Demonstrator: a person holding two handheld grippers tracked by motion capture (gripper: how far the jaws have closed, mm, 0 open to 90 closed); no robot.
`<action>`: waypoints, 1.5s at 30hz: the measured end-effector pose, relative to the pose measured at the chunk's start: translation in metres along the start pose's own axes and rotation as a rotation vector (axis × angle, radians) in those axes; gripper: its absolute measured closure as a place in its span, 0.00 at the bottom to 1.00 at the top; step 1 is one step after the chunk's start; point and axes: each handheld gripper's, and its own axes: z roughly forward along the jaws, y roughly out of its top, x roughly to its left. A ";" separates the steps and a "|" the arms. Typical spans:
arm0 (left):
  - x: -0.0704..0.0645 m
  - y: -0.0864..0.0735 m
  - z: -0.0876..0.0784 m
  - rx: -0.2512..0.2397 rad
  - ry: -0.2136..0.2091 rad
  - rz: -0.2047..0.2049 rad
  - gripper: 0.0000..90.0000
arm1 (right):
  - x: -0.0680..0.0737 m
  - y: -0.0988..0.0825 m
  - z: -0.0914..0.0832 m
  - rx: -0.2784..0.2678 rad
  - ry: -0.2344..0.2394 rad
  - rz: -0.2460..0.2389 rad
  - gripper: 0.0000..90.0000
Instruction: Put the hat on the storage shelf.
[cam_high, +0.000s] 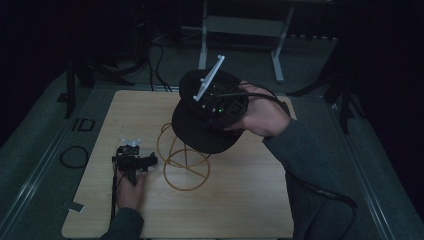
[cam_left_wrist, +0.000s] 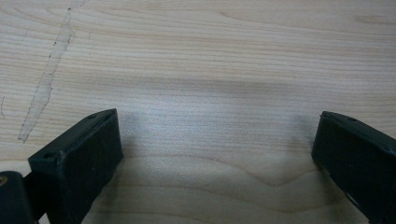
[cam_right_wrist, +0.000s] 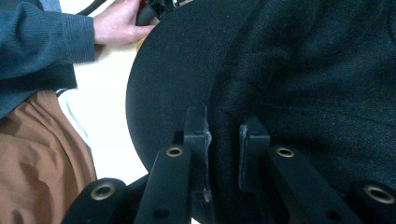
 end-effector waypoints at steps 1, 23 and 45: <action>0.000 0.000 0.000 0.000 0.000 0.000 0.01 | 0.001 0.001 0.000 0.002 0.001 -0.003 0.86; 0.000 0.000 0.000 -0.002 0.000 -0.003 0.01 | 0.021 0.022 0.010 0.010 0.038 -0.067 0.85; 0.000 0.000 0.000 -0.004 0.000 -0.006 0.01 | 0.033 0.035 0.033 0.044 0.074 -0.112 0.85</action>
